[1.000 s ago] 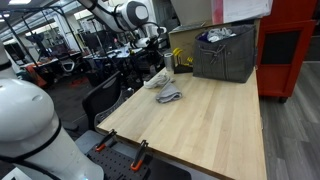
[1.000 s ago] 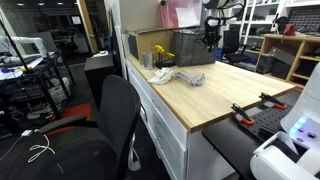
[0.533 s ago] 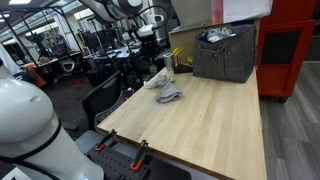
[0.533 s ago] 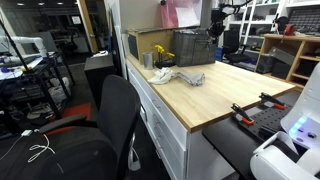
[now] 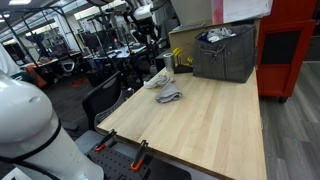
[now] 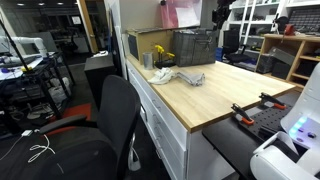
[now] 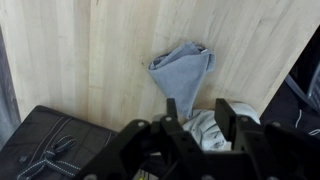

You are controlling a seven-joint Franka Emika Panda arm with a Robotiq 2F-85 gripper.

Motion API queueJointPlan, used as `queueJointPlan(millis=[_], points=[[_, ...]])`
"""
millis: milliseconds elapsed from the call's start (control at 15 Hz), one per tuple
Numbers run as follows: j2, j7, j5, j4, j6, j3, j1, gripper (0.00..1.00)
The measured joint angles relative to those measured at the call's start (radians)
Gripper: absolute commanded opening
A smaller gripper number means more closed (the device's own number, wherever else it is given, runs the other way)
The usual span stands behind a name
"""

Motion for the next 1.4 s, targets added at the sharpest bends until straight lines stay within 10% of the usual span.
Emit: queueJointPlan(millis=[200,600,1400], points=[[-0.026,0.0,0.04,0.001,-0.034,-0.014,0.0,0.99],[-0.028,0.02,0.083,0.011,-0.188,-0.017,0.0,1.0],[-0.096,0.212,0.18,-0.012,-0.101,0.029,0.002,1.0]])
